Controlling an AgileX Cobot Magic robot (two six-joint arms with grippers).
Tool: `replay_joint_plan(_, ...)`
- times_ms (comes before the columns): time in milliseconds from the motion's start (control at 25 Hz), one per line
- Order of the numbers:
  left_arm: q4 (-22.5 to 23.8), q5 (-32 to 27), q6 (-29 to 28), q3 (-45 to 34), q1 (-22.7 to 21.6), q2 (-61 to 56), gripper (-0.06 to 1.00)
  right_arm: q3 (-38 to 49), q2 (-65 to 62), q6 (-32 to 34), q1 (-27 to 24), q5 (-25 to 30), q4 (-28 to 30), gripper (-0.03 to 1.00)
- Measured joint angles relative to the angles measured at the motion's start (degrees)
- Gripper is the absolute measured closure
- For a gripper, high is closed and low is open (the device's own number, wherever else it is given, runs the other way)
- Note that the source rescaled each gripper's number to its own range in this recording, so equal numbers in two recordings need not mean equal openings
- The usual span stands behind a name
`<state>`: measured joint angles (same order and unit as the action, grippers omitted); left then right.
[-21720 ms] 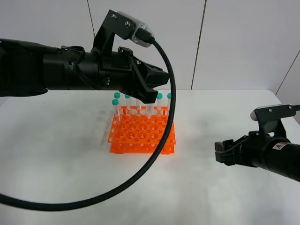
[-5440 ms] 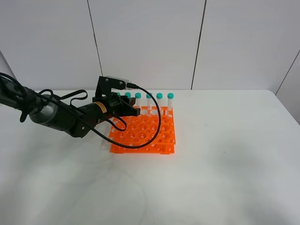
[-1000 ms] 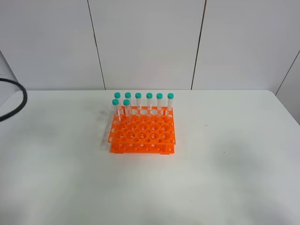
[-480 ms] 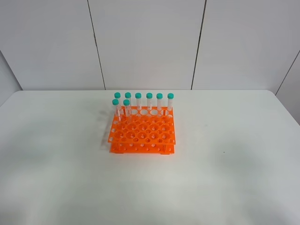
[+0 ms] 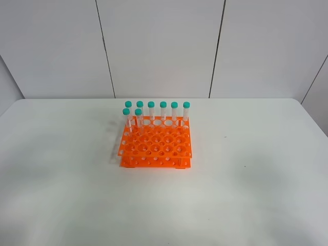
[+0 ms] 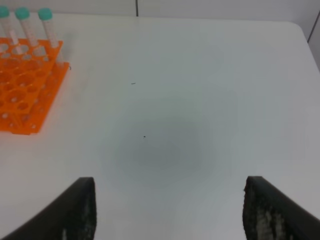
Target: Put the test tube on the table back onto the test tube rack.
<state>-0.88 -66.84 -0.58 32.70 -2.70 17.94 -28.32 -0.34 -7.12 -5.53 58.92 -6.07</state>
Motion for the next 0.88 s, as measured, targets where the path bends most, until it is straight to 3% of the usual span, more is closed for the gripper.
replay_joint_plan(480, 0.0, -0.1, 0.0, -0.3, 0.0, -16.9, -0.06, 0.0, 0.0, 0.0, 0.0, 0.0, 0.0, 0.21)
replay_joint_plan(880, 0.0, -0.1, 0.0, -0.3, 0.0, -18.2, -0.06, 0.0, 0.0, 0.0, 0.0, 0.0, 0.0, 0.21)
